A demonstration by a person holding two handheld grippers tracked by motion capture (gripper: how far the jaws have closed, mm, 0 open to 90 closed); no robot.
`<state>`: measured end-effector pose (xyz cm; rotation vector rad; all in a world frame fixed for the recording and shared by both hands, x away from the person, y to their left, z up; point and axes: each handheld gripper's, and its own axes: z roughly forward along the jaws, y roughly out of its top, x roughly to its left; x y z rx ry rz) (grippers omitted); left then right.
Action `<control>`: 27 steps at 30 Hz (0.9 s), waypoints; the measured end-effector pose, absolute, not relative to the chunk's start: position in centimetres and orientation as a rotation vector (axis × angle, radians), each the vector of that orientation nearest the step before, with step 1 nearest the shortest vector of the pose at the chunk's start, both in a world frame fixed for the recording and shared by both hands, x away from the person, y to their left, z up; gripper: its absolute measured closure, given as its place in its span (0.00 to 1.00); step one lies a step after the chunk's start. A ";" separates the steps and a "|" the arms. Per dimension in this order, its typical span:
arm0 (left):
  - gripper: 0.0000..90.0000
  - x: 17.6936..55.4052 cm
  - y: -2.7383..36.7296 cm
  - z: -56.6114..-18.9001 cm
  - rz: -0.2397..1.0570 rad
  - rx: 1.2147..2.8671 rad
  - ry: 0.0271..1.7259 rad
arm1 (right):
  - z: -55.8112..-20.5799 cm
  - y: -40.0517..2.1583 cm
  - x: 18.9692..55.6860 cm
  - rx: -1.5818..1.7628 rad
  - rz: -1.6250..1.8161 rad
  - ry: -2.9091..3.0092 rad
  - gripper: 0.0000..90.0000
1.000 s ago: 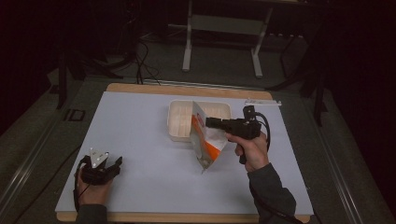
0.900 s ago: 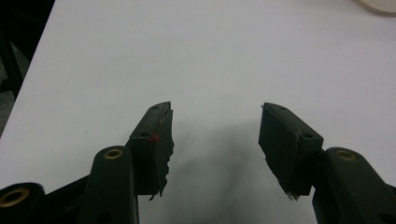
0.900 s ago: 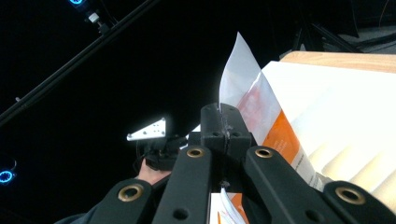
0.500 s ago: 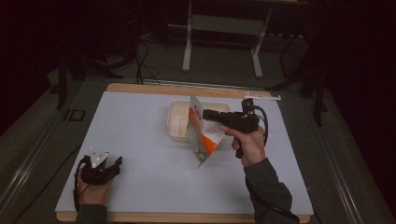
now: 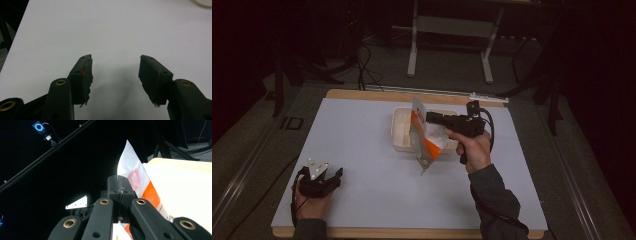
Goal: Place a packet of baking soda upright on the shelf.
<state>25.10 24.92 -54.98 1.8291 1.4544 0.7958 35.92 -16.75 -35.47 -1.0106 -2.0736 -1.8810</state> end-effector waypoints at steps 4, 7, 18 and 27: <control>0.49 25.1 24.9 -55.0 0.794 1.825 1.454 | -35.3 -16.5 36.2 -1.019 -1.886 -2.074 1.00; 0.49 25.1 24.9 -55.0 0.794 1.829 1.454 | -35.1 -16.3 36.5 -1.013 -1.897 -2.072 1.00; 0.49 25.1 25.0 -55.0 0.794 1.823 1.454 | -35.2 -15.8 37.5 -1.046 -1.917 -2.075 1.00; 0.49 25.1 24.9 -55.0 0.794 1.823 1.453 | -35.1 -15.6 38.2 -1.072 -1.945 -2.051 1.00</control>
